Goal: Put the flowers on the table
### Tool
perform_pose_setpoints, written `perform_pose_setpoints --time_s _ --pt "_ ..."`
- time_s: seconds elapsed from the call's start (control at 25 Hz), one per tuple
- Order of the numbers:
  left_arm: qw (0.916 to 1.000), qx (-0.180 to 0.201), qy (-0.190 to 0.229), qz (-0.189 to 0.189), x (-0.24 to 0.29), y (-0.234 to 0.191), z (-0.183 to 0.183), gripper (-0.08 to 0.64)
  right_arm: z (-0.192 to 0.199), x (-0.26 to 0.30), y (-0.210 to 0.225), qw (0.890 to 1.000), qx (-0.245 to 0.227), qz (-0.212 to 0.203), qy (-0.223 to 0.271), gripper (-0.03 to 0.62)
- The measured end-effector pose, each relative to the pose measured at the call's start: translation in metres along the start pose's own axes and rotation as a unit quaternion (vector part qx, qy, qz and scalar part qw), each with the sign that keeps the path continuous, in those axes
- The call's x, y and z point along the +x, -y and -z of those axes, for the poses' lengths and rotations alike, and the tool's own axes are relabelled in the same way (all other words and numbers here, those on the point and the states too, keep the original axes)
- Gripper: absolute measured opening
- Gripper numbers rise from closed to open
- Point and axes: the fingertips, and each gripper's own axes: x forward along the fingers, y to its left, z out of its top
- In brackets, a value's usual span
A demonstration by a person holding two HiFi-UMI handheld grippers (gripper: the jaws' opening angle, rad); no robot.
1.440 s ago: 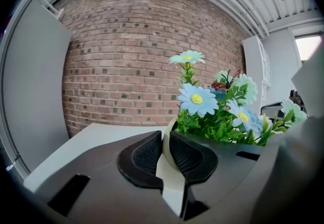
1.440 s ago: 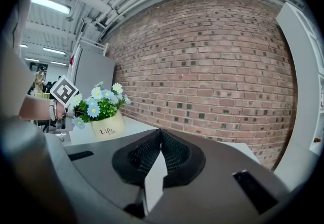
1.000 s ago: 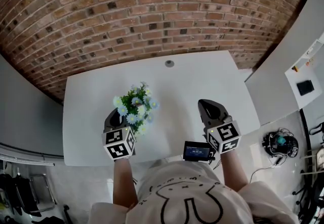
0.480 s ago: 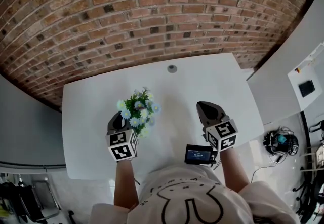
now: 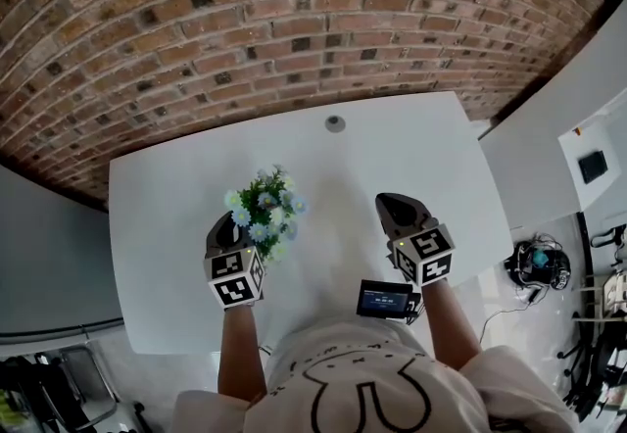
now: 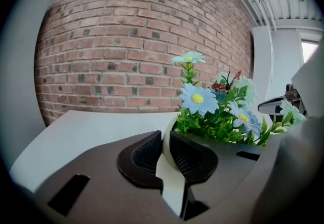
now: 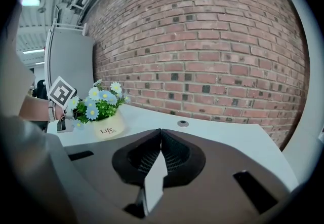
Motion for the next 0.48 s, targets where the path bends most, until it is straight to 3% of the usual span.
perform_pose_setpoints --time_s 0.48 --pt "0.9995 -0.01 -0.026 -0.011 0.025 -0.015 0.024 0.052 0.033 0.031 0.011 0.999 0.027 0.0 -0.041 0.014"
